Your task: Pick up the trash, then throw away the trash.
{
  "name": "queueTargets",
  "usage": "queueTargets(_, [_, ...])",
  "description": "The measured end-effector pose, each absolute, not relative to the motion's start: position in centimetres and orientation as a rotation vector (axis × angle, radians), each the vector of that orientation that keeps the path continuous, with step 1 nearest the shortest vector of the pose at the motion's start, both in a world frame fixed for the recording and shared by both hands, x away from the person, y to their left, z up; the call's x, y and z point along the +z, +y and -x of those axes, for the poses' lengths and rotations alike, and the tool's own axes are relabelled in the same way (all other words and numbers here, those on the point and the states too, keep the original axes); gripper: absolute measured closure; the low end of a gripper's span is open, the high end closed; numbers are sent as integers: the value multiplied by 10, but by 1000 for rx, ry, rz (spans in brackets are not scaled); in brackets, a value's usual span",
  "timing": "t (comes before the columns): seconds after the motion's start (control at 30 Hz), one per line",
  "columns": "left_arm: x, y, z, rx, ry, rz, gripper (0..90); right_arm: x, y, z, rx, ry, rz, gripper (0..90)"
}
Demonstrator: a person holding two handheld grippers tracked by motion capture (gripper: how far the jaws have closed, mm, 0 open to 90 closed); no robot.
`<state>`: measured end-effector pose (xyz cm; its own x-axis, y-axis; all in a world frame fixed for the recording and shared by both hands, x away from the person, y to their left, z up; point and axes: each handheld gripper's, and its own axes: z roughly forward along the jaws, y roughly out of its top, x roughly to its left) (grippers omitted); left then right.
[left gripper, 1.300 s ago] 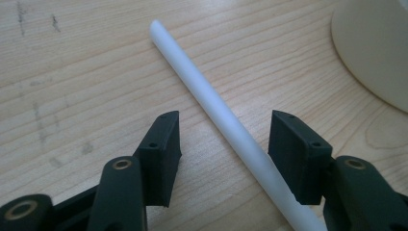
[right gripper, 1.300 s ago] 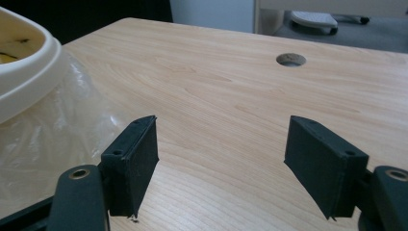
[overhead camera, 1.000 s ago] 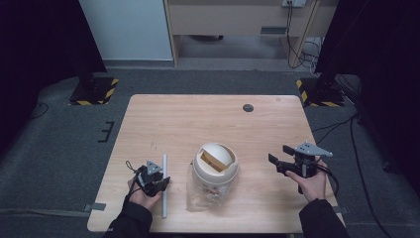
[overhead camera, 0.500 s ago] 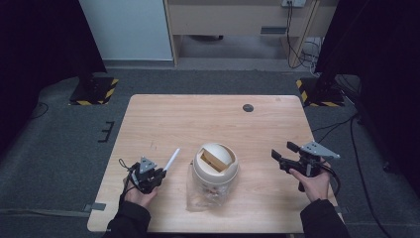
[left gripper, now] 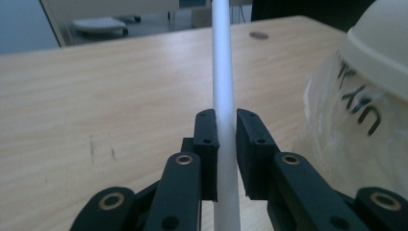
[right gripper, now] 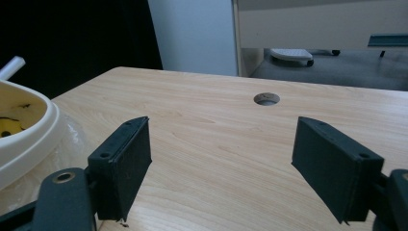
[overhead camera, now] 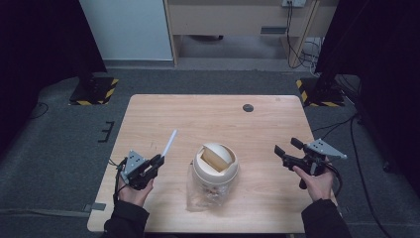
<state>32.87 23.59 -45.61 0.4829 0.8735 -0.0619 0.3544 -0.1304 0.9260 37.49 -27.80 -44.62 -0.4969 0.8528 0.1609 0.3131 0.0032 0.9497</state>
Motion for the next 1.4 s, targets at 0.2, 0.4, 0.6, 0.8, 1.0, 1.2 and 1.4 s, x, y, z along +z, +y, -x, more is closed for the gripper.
queueTargets(0.2, [-434,235,-324,680,985,-1629,787,-437,-277,-374,1551,1798,-1162,207])
queueTargets(0.4, [-418,233,-318,713,927,-1582,788,-430,-277,-372,1582,1788,-1111,246])
queueTargets(0.6, [-404,231,-313,711,895,-1524,788,-423,-272,-370,1626,1761,-1099,238])
queueTargets(0.8, [-393,219,-311,711,842,-1513,788,-411,-266,-368,1652,1750,-1074,251])
queueTargets(1.0, [-375,198,-315,712,777,-1496,788,-389,-260,-365,1728,1718,-1021,287])
queueTargets(1.2, [-360,171,-316,700,698,-1502,788,-367,-252,-363,1804,1700,-976,310])
queueTargets(1.4, [-354,148,-316,675,643,-1501,788,-353,-239,-362,1857,1708,-943,321])
